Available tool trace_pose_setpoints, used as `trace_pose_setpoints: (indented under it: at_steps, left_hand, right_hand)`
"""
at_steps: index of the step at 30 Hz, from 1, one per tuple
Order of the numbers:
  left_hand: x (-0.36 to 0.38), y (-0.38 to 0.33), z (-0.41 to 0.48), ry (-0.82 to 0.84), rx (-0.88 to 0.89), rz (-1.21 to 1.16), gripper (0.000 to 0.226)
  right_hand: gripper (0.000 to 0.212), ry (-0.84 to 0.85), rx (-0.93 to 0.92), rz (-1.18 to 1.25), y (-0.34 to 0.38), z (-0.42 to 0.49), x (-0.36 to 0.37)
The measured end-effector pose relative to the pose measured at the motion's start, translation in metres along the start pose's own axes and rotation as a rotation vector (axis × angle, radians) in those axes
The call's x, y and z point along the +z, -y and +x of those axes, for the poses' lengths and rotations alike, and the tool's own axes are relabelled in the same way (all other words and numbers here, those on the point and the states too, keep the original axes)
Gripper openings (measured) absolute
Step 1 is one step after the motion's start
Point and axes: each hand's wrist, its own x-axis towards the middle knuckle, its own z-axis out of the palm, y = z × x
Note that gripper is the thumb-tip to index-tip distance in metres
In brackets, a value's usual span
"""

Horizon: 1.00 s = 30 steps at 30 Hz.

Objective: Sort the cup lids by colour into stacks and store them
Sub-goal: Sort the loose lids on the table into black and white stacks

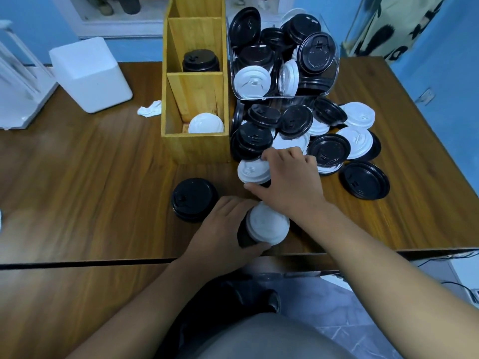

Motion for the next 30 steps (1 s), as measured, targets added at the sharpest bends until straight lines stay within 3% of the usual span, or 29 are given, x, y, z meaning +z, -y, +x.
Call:
trace_pose_setpoints:
  at_steps: [4, 12, 18, 20, 24, 30]
  left_hand:
    - [-0.001, 0.001, 0.001, 0.008, -0.006, 0.001, 0.071]
    - [-0.001, 0.000, 0.001, 0.003, -0.028, 0.002, 0.072]
    - [0.002, -0.002, 0.002, -0.008, -0.037, 0.021, 0.072]
    - [0.002, -0.003, 0.002, -0.005, -0.034, 0.025, 0.071]
    - [0.002, -0.004, 0.002, 0.001, -0.038, 0.025, 0.075]
    - [0.001, -0.003, 0.001, 0.027, -0.047, 0.031, 0.082]
  right_hand:
    - [0.057, -0.011, 0.025, 0.082, 0.000, -0.005, -0.008]
    - [0.063, -0.103, 0.165, 0.245, -0.052, -0.088, -0.044]
    - [0.082, -0.075, 0.343, -0.048, -0.072, -0.141, -0.004]
    - [0.084, -0.078, 0.281, 0.005, -0.072, -0.143, 0.000]
    - [0.073, -0.002, 0.061, 0.356, -0.084, -0.136, -0.007]
    - [0.064, 0.023, 0.001, 0.426, -0.089, -0.119, -0.008]
